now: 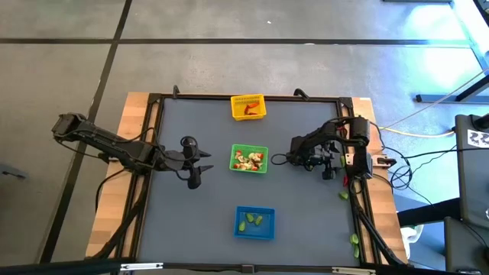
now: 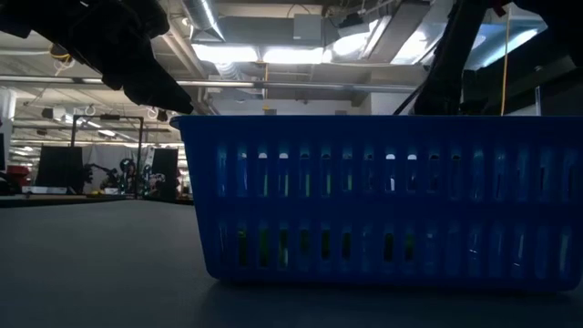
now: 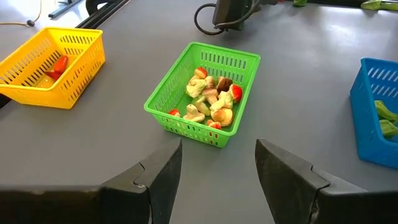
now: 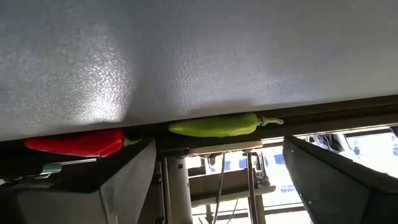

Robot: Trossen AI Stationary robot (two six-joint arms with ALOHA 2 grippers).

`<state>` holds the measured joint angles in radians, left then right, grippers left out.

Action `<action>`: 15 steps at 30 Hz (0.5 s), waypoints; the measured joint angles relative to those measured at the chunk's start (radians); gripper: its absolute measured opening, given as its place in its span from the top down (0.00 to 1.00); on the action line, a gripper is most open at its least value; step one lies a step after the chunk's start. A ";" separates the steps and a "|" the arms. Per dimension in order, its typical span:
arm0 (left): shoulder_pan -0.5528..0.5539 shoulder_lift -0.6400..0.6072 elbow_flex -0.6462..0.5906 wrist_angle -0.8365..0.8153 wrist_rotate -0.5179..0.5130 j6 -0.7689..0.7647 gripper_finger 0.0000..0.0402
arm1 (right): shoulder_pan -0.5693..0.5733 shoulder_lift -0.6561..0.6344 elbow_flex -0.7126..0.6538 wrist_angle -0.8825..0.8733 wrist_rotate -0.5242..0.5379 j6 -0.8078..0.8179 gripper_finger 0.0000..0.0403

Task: Sort produce into baskets
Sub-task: Put the green chili pepper into the blue bin

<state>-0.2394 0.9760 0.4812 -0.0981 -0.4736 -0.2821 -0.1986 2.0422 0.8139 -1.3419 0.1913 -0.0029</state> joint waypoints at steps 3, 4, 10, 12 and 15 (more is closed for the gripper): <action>0.000 0.000 0.000 -0.001 0.000 0.000 0.50 | 0.001 0.002 0.002 -0.005 -0.018 0.002 0.14; 0.000 0.000 0.000 -0.001 0.000 0.000 0.50 | 0.001 0.004 0.007 -0.015 -0.019 0.004 0.14; 0.000 0.000 0.000 0.000 0.000 0.001 0.50 | 0.002 -0.028 0.028 -0.121 -0.038 0.031 0.14; 0.000 0.000 0.000 0.000 0.000 0.001 0.50 | 0.002 -0.073 0.043 -0.133 -0.063 0.054 0.14; 0.000 0.000 0.000 -0.002 0.000 -0.003 0.50 | 0.003 -0.141 0.054 -0.178 -0.121 0.107 0.14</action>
<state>-0.2394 0.9760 0.4812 -0.0998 -0.4736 -0.2855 -0.1959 1.9016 0.8681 -1.5199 0.0698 0.1045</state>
